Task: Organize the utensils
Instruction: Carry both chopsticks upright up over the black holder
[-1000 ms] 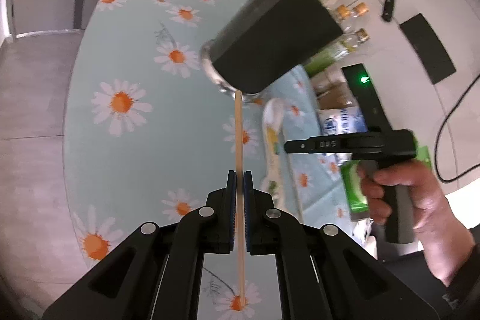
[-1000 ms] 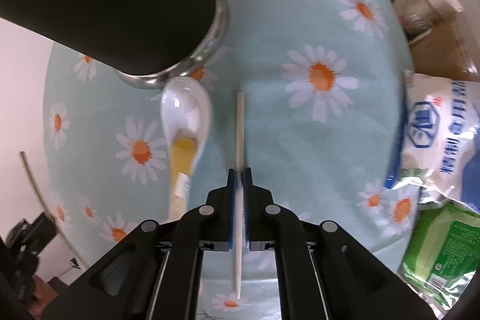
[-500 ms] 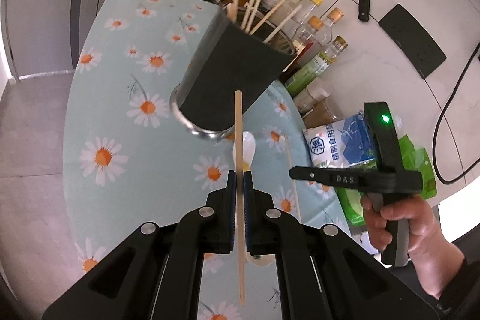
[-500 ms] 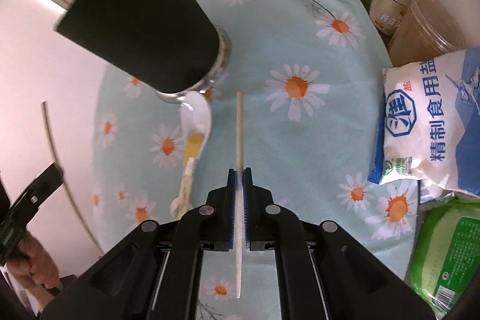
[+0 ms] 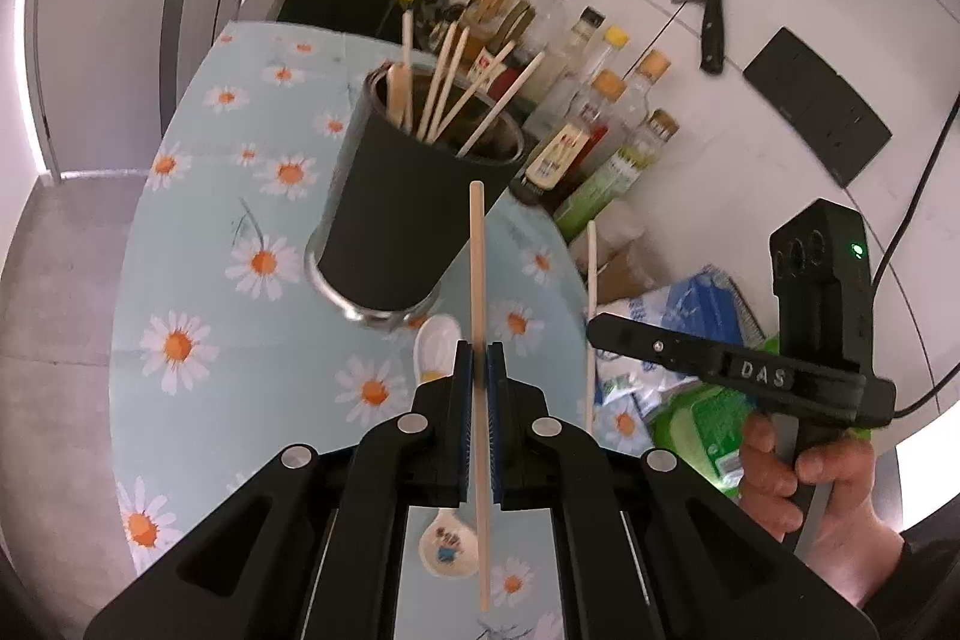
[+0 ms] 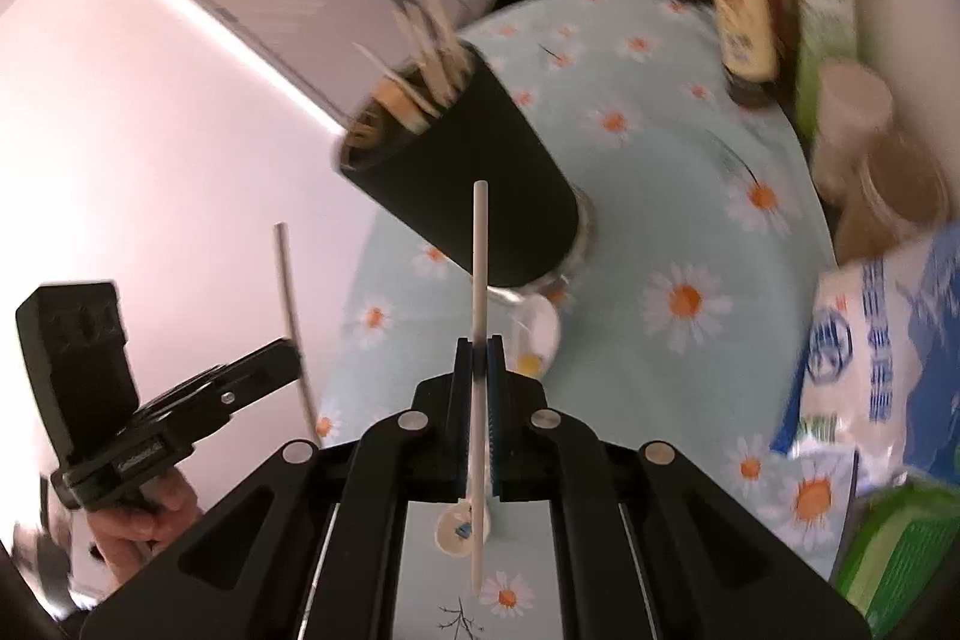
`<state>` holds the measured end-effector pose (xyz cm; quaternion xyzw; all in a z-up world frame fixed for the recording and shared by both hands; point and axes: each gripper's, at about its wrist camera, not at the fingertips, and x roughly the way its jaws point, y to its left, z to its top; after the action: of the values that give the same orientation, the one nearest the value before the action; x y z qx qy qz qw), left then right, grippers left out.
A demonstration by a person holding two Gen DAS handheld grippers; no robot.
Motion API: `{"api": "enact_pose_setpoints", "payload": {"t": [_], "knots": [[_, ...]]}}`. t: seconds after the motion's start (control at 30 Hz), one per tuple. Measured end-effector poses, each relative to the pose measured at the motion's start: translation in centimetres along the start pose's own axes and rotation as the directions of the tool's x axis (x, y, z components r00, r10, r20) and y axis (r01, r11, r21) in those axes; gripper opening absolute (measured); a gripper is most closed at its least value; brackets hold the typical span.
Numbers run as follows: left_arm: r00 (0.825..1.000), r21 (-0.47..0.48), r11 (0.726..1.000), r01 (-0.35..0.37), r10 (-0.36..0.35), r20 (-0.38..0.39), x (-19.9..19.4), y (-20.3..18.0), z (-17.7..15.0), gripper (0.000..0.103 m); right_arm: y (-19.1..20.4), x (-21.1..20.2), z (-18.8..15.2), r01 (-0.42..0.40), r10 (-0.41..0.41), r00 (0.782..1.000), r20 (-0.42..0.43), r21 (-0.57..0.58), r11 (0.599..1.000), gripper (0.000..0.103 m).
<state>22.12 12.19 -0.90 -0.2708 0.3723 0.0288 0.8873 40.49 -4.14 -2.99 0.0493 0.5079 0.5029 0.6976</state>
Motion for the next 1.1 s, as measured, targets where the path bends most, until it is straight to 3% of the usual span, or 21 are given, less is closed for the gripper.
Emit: {"api": "enact_pose_setpoints", "payload": {"t": [0.2, 0.33, 0.87, 1.1], "knots": [[0.998, 0.015, 1.0, -0.025, 0.024, 0.062, -0.5, -1.2, 1.2, 0.003, 2.3, -0.3, 0.9, -0.057, 0.064, 0.997, 0.053, -0.135, 0.989, 0.006], [0.993, 0.036, 0.999, -0.026, 0.022, 0.116, -1.2, -1.8, 1.8, 0.003, 3.6, -1.0, 1.6, -0.038, 0.059, 0.993, 0.103, -0.193, 0.98, 0.006], [0.971, 0.117, 0.993, -0.027, -0.002, 0.238, -3.2, -2.9, 6.0, 0.003, 4.6, -2.3, 5.9, -0.075, 0.118, 0.962, 0.245, -0.176, 0.981, 0.006], [0.948, 0.163, 0.986, -0.022, -0.031, 0.317, -4.0, -3.1, 8.5, 0.003, 5.4, -3.2, 8.5, -0.057, 0.119, 0.929, 0.35, -0.182, 0.982, 0.006]]}}
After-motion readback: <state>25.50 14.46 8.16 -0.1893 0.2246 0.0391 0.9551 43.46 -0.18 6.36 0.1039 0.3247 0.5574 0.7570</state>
